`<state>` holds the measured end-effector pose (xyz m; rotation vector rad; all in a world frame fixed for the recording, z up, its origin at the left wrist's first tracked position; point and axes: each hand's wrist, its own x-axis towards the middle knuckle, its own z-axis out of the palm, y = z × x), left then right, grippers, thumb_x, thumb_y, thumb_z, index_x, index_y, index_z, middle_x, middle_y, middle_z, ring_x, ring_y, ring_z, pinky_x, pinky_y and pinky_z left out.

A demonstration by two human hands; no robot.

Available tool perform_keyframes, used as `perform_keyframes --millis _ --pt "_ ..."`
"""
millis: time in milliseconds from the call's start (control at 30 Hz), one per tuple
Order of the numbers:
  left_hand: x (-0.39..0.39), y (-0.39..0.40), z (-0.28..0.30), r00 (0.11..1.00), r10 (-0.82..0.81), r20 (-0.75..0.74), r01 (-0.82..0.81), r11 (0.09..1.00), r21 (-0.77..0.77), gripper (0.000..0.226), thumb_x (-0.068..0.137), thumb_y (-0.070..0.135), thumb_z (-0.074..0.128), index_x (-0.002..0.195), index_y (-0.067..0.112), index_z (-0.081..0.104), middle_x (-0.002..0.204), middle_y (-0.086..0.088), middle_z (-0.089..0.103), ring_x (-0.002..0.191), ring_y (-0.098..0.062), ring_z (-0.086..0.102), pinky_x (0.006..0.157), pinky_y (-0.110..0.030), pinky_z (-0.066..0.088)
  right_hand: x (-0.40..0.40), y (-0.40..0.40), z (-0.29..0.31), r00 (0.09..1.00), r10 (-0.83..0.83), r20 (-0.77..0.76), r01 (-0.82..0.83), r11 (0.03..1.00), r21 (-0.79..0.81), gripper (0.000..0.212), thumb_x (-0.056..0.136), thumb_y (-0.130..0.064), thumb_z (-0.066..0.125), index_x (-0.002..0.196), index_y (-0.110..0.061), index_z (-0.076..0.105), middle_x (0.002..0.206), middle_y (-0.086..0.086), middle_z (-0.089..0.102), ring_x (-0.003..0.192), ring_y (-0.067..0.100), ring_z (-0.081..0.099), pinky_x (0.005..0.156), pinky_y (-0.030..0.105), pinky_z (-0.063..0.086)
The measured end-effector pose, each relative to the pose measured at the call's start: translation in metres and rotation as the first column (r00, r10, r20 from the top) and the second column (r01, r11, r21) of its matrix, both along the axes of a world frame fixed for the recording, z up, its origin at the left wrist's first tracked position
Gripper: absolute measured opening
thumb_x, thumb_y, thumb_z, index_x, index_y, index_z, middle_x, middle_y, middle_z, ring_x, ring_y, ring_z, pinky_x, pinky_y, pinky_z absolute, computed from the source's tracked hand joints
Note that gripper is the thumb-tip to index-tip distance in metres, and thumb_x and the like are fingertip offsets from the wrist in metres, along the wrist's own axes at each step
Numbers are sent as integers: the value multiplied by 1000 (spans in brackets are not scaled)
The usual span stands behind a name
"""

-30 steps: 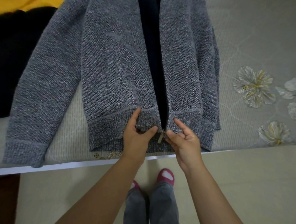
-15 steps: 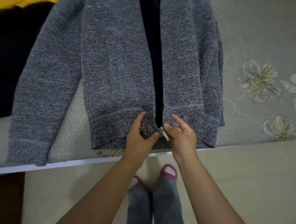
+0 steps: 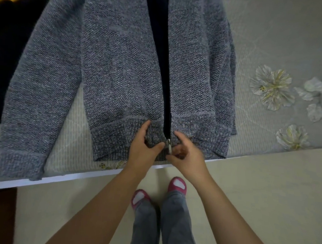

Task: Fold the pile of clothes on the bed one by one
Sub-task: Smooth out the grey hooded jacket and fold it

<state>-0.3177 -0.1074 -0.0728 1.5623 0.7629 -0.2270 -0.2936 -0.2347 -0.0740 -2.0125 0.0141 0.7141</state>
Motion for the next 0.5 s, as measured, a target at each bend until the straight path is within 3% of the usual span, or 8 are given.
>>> perform_keyframes --millis 100,167,233,333,433,500 --pt "2 -2 1 1000 -2 -9 1 1000 -4 71 80 3 66 140 22 33 144 0 37 130 -18 38 107 -40 35 1 5 4 974 84 209 -47 983 -176 53 76 -1 67 126 -11 53 73 2 58 68 16 55 66 15 37" --pt "5 -2 2 1000 15 -3 -15 1000 -15 71 80 2 66 140 22 33 143 -1 38 130 -19 38 107 -42 35 3 6 7 882 179 435 -50 955 -291 34 75 3 61 109 1 64 76 17 63 73 30 60 69 27 44" --pt "7 -3 2 1000 27 4 -27 999 -20 71 80 1 66 139 23 33 144 -1 36 131 -19 36 109 -41 33 4 5 9 786 220 577 -18 942 -336 19 71 3 60 86 4 71 64 18 60 62 33 60 60 34 50" --pt "8 -6 3 999 27 19 -27 1000 -14 71 80 2 65 139 25 32 146 0 33 132 -13 30 109 -29 26 10 1 12 739 280 613 -41 926 -374 5 68 1 65 68 3 70 59 17 55 58 34 56 55 33 48" --pt "10 -8 3 998 32 50 -33 999 4 74 79 4 67 140 24 31 146 2 32 125 -2 27 101 -19 23 17 -1 17 738 313 599 -77 920 -385 4 67 -1 69 64 0 70 61 16 55 61 37 55 56 39 45" --pt "11 -8 2 998 28 51 -29 999 24 75 78 5 69 140 25 31 146 3 32 122 -1 27 100 -18 22 22 -1 19 708 330 624 -57 908 -415 4 64 -8 69 62 -4 71 60 12 56 61 36 55 57 36 39"
